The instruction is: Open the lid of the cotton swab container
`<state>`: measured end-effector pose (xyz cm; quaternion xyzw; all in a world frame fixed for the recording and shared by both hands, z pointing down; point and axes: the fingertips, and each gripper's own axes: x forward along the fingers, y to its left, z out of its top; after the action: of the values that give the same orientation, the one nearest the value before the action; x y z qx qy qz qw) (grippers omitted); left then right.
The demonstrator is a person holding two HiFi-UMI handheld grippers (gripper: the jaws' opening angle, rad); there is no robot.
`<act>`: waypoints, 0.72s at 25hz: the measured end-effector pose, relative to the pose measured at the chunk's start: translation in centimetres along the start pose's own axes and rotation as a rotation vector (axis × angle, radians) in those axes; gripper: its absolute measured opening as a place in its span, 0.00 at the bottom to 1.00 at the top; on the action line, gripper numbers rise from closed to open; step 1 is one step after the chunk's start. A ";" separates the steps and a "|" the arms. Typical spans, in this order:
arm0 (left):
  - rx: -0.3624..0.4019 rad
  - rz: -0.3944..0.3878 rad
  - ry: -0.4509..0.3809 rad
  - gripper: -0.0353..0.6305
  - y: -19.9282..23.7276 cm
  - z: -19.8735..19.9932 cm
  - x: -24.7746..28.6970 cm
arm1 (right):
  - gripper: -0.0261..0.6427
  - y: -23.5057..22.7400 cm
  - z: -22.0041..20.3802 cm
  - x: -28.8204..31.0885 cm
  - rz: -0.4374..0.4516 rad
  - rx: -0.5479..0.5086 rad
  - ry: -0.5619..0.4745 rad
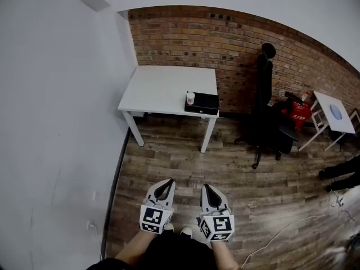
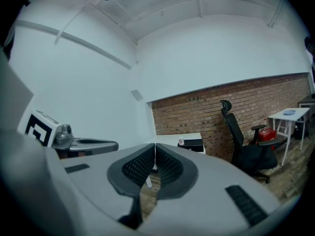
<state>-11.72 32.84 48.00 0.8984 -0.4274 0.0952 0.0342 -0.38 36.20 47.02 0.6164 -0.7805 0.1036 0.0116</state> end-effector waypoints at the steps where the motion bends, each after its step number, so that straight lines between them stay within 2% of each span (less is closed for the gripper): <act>1: 0.006 -0.001 -0.001 0.08 -0.3 0.1 0.1 | 0.07 -0.2 0.0 -0.2 0.003 -0.002 -0.002; 10: 0.022 0.009 -0.016 0.08 -1.5 1.9 1.3 | 0.07 -1.7 1.0 -1.3 0.016 -0.004 -0.020; 18: 0.016 0.015 -0.015 0.08 -0.4 1.4 2.8 | 0.07 -1.8 1.4 0.8 0.033 -0.015 -0.030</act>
<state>-9.50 30.79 47.17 0.8960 -0.4338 0.0921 0.0232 1.27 34.80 46.01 0.6049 -0.7914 0.0886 0.0030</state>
